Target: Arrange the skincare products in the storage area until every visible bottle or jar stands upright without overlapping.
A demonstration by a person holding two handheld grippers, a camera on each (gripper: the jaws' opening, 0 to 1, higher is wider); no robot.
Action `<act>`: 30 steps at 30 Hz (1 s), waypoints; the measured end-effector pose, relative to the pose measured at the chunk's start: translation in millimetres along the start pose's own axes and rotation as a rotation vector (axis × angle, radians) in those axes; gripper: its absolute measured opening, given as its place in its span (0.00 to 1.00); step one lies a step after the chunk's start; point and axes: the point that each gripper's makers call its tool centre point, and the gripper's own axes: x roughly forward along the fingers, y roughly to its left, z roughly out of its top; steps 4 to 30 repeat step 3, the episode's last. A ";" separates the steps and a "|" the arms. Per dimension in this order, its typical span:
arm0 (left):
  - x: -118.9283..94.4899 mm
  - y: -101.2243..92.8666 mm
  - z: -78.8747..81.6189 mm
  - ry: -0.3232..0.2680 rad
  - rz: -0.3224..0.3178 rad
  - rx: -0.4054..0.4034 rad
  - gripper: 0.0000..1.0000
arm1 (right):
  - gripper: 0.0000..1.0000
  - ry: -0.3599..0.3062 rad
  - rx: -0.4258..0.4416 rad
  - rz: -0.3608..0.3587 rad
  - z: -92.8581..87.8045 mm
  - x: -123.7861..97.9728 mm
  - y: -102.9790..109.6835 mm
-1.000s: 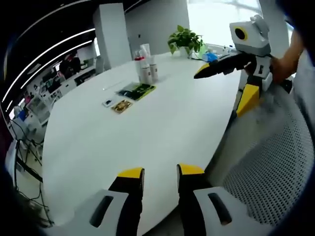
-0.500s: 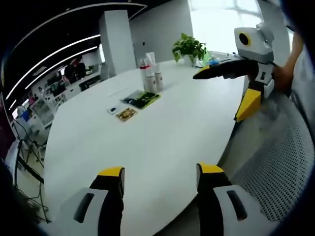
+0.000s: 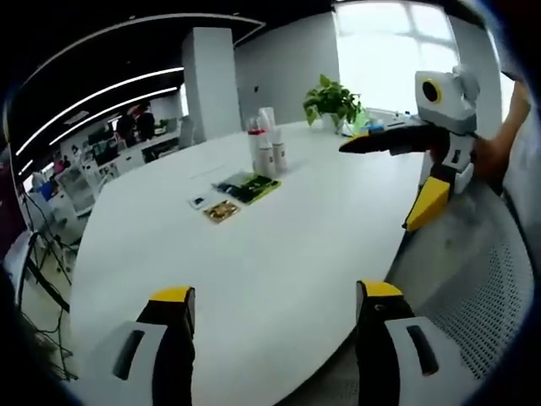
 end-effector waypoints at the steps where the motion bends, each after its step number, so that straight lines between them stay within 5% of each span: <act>1: -0.4 0.3 0.6 -0.004 0.000 -0.006 0.77 | 0.99 -0.007 0.007 0.000 2.1 -1.2 0.0; 30: -0.9 0.6 1.3 -0.007 0.002 -0.010 0.79 | 0.99 -0.020 0.012 0.003 5.3 -2.4 1.1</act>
